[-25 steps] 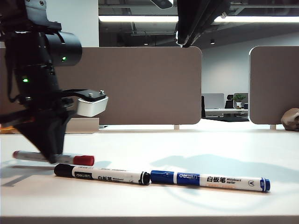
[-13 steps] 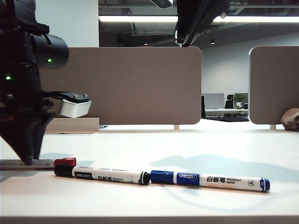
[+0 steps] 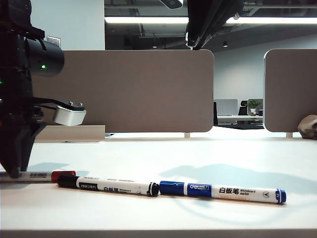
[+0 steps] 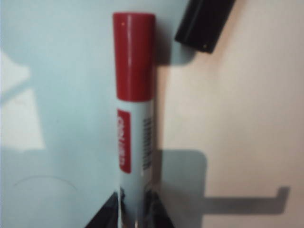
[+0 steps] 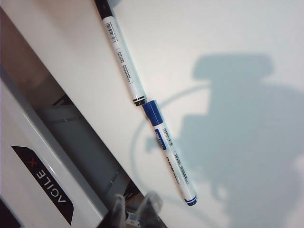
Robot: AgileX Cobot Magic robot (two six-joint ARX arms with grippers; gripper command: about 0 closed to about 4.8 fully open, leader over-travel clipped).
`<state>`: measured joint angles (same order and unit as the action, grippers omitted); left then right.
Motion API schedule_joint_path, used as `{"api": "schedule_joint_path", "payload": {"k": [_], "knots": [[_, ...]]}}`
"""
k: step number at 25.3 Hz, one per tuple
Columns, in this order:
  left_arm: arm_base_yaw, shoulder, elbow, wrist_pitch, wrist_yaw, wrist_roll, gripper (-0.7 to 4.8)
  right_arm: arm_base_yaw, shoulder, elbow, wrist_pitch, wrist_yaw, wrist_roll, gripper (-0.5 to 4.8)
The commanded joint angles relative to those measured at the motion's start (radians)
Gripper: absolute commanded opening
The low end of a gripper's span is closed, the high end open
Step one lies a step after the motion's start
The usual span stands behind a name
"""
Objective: Pick up the markers one by one and line them up horizontally in a straight line on the table.
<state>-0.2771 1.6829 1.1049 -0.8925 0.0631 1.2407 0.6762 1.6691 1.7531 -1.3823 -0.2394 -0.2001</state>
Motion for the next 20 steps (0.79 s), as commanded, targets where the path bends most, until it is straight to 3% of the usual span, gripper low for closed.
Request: {"api": "schedule_joint_path", "payload": {"k": [1,9,20], "knots": [[0.027,-0.004,0.000,-0.016,0.002,0.000,0.89,0.001,-0.005,0.003,0.002,-0.007,-0.003,0.53],[0.052,-0.003,-0.008,-0.019,0.053,-0.003,0.84,0.000,-0.005,0.003,0.003,-0.011,-0.003,0.53],[0.053,-0.002,-0.122,0.030,-0.018,0.041,0.52,0.001,-0.005,0.003,0.003,-0.030,-0.003,0.53]]}}
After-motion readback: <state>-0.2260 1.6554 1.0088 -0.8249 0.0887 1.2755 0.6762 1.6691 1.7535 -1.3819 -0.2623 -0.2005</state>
